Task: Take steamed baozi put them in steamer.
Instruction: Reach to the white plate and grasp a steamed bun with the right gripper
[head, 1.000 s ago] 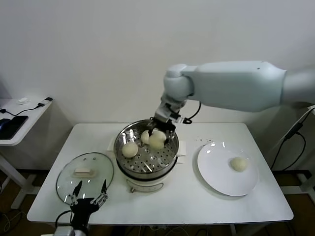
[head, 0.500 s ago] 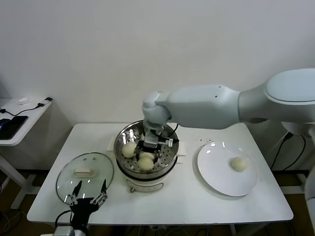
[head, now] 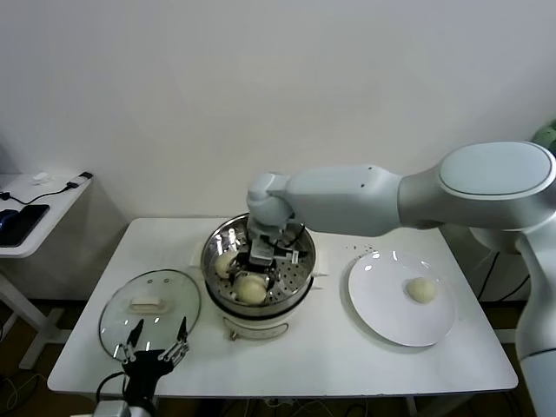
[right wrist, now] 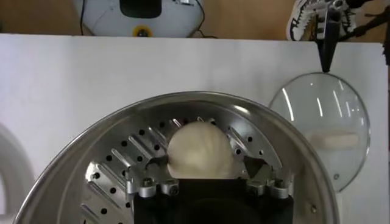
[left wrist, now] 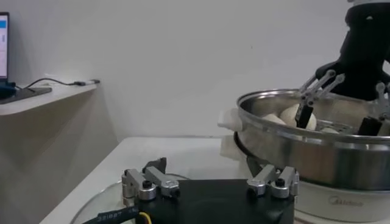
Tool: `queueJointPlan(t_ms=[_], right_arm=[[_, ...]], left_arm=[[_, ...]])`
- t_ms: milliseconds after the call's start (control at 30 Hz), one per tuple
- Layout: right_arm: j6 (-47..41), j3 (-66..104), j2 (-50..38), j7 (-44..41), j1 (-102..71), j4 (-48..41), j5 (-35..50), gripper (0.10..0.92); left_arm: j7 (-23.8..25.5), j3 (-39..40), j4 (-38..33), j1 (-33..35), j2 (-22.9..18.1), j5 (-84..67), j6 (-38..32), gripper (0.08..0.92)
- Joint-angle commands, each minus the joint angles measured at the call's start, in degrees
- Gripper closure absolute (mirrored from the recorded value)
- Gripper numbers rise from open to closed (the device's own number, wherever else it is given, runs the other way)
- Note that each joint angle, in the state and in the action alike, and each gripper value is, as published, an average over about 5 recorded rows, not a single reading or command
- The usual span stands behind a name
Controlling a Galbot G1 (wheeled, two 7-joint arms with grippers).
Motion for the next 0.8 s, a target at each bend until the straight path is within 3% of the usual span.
queueJointPlan(t_ms=[33, 267, 400, 600, 800], right_arm=[[2.52, 0.17, -1.63, -2.82, 3.62, -0.83, 4.33, 0.203], [2.16, -2.53, -10.54, -13.75, 13.28, -0.23, 19.04, 0.203], [-4.98, -8.49, -19.29, -15.17, 20.06, 0.06, 24.52, 0.203], [-25.59, -17.58, -33.03, -13.14, 26.52, 2.01, 23.1, 0.203], [-31.95, -20.45, -43.72, -12.31, 20.08, 1.57, 20.82, 0.203]], left_arm=[[0.03, 0.06, -0.32, 0.15, -0.1, 0.13, -0.02, 0.177], [0.1, 0.22, -0.95, 0.44, -0.2, 0.4, 0.05, 0.177], [0.12, 0.21, -1.02, 0.56, -0.13, 0.45, 0.05, 0.177], [0.17, 0.13, -0.94, 0.3, -0.07, 0.38, 0.16, 0.177], [0.19, 0.08, -0.49, -0.07, -0.13, 0.3, 0.22, 0.177]])
